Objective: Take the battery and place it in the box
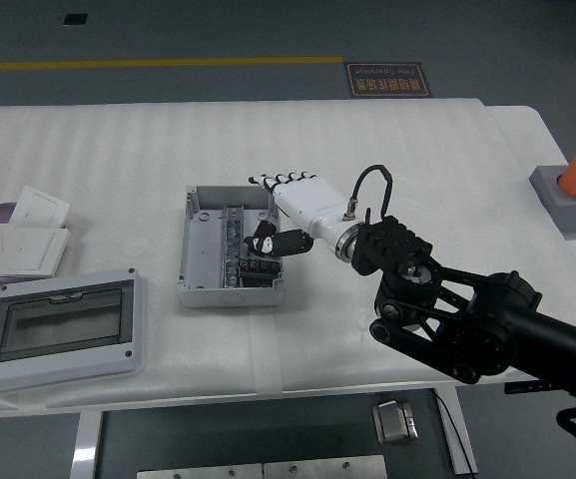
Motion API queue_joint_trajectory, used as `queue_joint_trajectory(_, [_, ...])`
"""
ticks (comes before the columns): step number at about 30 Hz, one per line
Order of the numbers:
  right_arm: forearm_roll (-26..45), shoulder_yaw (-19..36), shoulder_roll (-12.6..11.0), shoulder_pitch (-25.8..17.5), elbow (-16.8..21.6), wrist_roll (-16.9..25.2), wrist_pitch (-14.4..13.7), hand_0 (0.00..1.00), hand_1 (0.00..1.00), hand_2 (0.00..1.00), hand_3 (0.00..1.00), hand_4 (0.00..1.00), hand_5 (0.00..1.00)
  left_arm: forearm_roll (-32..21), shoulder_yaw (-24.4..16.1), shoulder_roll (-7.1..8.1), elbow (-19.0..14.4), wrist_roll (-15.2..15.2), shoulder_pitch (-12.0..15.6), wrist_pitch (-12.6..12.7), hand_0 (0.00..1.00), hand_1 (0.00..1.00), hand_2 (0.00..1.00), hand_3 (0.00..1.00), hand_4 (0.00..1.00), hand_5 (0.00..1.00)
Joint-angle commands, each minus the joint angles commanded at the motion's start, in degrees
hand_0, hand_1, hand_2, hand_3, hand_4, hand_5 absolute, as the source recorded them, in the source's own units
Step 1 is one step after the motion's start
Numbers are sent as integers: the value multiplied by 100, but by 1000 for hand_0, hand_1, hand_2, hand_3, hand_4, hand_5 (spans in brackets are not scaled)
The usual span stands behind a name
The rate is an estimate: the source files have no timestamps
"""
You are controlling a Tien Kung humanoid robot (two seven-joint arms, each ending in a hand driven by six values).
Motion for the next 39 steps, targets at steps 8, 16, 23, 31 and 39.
queue_joint_trajectory(8, [836, 740, -472, -340, 133, 334, -450, 899, 902, 932, 972, 855, 656, 7, -13, -16, -4, 3, 12, 0, 635, 661, 553, 612, 729, 489])
queue_joint_trajectory(16, [880, 1797, -1217, -796, -82, 455, -521, 786, 809, 821, 876, 845, 659, 9, -41, -36, 0, 6, 54, 5, 635, 661, 553, 613, 729, 487])
queue_joint_trajectory(23, [1562, 2548, -1519, -986, -362, 684, -597, 777, 796, 808, 866, 836, 649, 17, -79, -79, -3, 9, 104, 6, 635, 661, 554, 612, 729, 487])
queue_joint_trajectory(31, [1896, 2815, -1609, -1236, -413, 832, -611, 765, 791, 803, 860, 827, 639, 43, -121, -86, -13, 4, 116, 1, 635, 661, 553, 611, 728, 483])
queue_joint_trajectory(39, [2136, 3067, -1617, -1529, -319, 929, -630, 764, 782, 798, 854, 820, 629, 69, -109, -47, -21, -5, 155, -6, 635, 661, 553, 611, 728, 478])
